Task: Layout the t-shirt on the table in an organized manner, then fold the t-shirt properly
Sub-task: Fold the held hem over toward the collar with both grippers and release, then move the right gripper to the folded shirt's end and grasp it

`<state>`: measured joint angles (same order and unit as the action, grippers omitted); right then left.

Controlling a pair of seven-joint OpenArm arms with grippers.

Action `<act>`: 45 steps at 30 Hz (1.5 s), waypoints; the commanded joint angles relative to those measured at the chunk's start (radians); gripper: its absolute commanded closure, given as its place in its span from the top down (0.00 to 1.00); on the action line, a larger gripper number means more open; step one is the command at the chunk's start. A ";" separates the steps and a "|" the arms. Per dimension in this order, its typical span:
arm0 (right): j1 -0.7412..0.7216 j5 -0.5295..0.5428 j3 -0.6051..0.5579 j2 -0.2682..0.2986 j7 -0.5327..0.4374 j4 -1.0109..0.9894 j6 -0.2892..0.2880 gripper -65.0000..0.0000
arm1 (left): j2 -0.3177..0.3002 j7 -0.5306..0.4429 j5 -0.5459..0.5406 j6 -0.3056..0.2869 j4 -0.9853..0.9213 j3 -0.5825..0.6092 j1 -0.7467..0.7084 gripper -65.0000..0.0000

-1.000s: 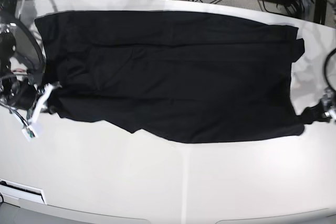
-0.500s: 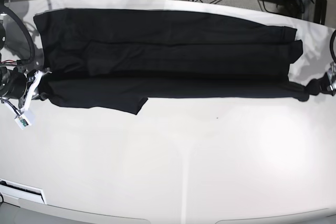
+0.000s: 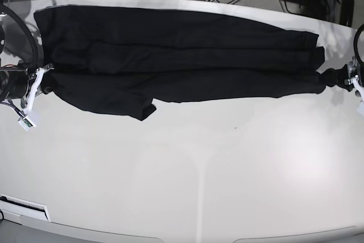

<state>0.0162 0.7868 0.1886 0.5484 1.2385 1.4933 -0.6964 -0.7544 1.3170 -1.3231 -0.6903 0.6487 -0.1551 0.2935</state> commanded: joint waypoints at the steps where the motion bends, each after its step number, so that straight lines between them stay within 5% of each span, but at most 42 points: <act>1: -0.010 0.013 0.007 0.025 -0.006 0.019 -0.002 0.00 | -0.036 -0.003 -0.013 -0.008 0.014 0.003 0.017 0.00; 13: 0.006 -0.005 0.008 0.081 -0.026 0.019 -0.002 0.00 | -0.110 -0.056 -0.013 -0.008 0.019 0.015 0.028 0.00; 33: 0.065 -0.010 0.008 0.082 -0.013 0.018 -0.002 0.00 | -0.112 -0.007 -0.014 -0.008 0.019 0.032 0.016 0.00; 38: 0.054 -0.008 0.008 0.084 -0.026 0.018 -0.002 0.00 | -0.116 -0.015 -0.014 -0.008 0.019 0.098 0.017 0.44; 39: 0.049 -0.005 0.008 0.084 -0.026 0.019 -0.002 0.03 | -0.116 -0.015 -0.015 -0.008 0.019 0.113 0.017 0.47; 43: 0.000 -0.005 0.009 0.087 -0.022 0.019 -0.002 0.45 | -0.116 -0.016 -0.026 -0.008 0.019 0.156 0.017 0.48; 45: -0.035 0.000 0.010 0.094 -0.023 0.019 -0.002 0.51 | -0.117 -0.031 -0.025 -0.008 0.019 0.155 0.017 0.48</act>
<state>-0.0010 0.7788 0.1864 0.6140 1.2274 1.4952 -0.6964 -0.8391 1.2942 -1.3285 -0.6926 0.6552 0.0074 0.2935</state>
